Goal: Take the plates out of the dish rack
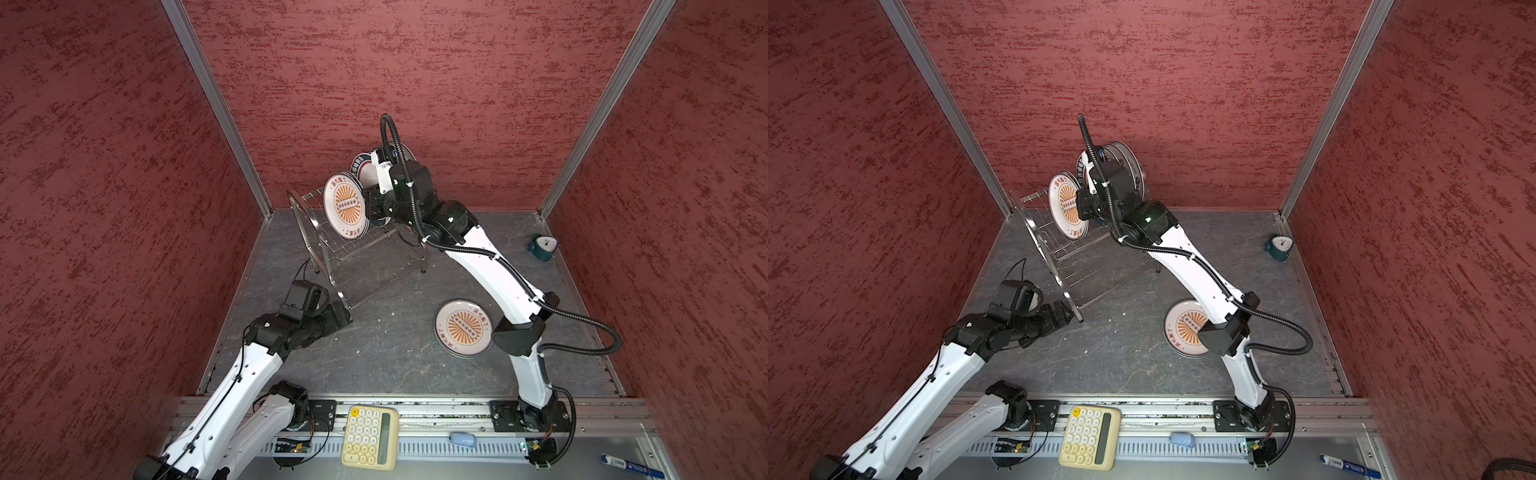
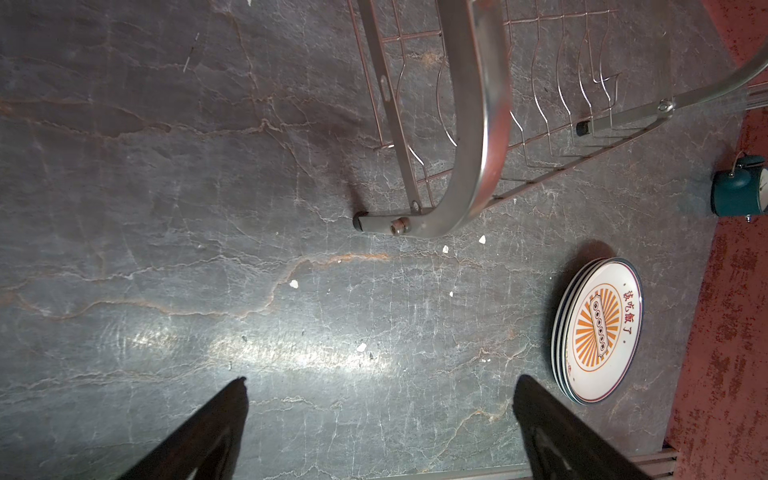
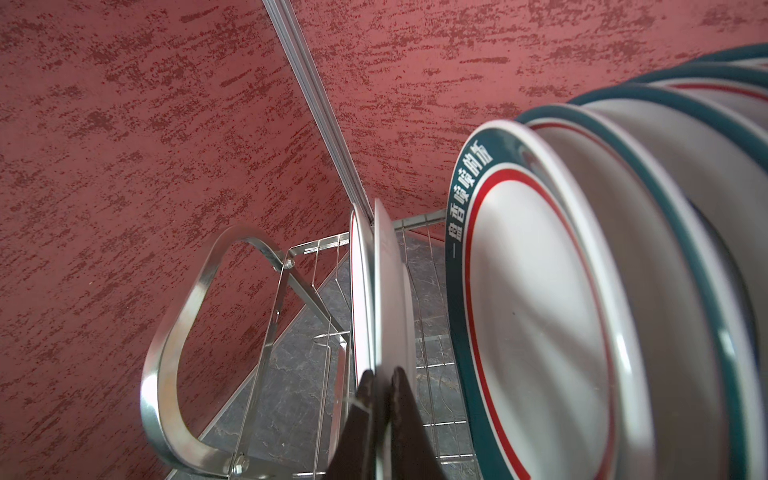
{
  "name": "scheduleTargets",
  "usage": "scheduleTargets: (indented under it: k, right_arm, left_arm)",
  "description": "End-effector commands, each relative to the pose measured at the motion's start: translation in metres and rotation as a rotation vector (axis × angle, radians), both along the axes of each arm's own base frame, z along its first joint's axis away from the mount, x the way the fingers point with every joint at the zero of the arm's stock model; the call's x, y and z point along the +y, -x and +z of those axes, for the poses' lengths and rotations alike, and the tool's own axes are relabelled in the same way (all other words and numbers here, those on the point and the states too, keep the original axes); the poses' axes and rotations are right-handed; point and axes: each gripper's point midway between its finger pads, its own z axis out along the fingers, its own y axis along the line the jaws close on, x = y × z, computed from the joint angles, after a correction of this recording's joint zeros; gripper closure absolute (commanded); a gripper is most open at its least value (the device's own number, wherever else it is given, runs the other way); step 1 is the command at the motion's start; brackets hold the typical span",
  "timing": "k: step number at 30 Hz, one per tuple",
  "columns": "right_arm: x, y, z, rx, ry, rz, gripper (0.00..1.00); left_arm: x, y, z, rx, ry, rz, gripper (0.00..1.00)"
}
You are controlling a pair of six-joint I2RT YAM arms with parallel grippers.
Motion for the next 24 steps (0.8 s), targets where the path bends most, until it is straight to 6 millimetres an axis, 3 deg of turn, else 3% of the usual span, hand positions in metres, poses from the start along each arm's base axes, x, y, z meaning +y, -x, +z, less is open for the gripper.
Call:
scheduleTargets:
  k: [1, 5, 24]
  right_arm:
    - [-0.016, -0.006, -0.026, 0.032, 0.124, -0.063, 0.92]
    - [-0.018, -0.006, -0.024, 0.019, 0.138, -0.064, 0.93]
    - [-0.016, -0.011, -0.062, 0.060, 0.260, -0.076, 0.88]
  left_arm:
    - [0.000, -0.003, 0.000, -0.013, 0.003, -0.002, 0.01]
    - [-0.001, -0.004, -0.001, -0.010, 0.004, -0.002, 0.00]
    - [0.000, -0.003, -0.001, -0.009, 0.004, -0.001, 0.01]
